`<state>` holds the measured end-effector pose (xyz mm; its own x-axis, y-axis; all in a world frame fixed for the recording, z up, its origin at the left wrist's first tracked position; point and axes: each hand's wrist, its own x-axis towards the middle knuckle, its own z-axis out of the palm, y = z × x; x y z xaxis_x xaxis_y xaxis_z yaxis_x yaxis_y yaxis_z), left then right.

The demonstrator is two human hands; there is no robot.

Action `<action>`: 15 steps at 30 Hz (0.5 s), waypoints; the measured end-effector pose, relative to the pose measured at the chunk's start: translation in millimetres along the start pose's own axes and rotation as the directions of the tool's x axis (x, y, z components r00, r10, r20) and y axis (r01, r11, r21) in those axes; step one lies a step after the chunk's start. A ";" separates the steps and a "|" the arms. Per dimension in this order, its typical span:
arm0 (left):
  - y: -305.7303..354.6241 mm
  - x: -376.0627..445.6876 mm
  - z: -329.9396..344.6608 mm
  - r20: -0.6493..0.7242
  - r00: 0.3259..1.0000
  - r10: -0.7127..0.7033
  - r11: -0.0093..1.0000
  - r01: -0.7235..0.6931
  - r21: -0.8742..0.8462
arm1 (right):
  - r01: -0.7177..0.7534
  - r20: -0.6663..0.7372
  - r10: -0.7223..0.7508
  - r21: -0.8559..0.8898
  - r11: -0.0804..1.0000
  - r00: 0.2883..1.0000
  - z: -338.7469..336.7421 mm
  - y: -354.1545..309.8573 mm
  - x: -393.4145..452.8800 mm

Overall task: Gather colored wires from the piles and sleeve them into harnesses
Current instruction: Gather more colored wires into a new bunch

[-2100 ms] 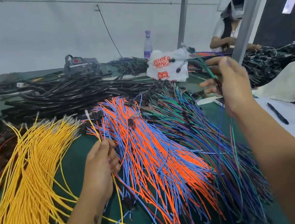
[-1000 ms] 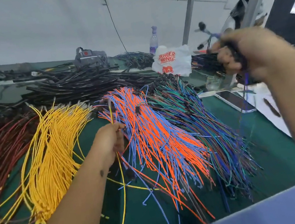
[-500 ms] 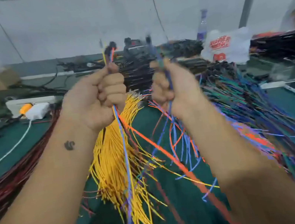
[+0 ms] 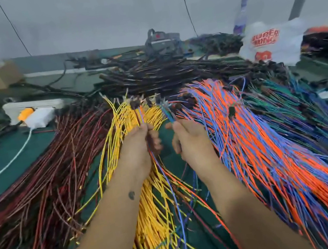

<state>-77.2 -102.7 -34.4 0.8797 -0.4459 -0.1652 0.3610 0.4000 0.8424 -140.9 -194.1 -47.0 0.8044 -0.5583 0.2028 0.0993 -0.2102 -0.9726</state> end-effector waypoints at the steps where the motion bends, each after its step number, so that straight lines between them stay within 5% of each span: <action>1: -1.8 -0.1 0.2 -0.009 0.999 0.034 0.999 -0.033 0.022 | 0.059 -0.008 -0.060 -0.069 0.996 0.998 1.7 -2.2 -2.1; 8: -0.4 -14.7 1.4 0.096 0.992 0.083 0.995 -0.087 0.044 | 0.307 0.031 -0.350 -0.560 0.770 0.936 9.1 -17.6 -26.5; 15: 3.9 -19.7 0.4 0.114 0.993 0.028 0.988 -0.044 0.146 | 0.266 0.126 -0.290 -0.810 0.522 0.949 16.4 -14.9 -28.7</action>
<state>-93.3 -92.7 -27.7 0.8481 -0.5234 -0.0822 0.2727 0.2982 0.9147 -155.9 -161.7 -40.2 0.8081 -0.3682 0.4598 -0.2086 -0.9088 -0.3612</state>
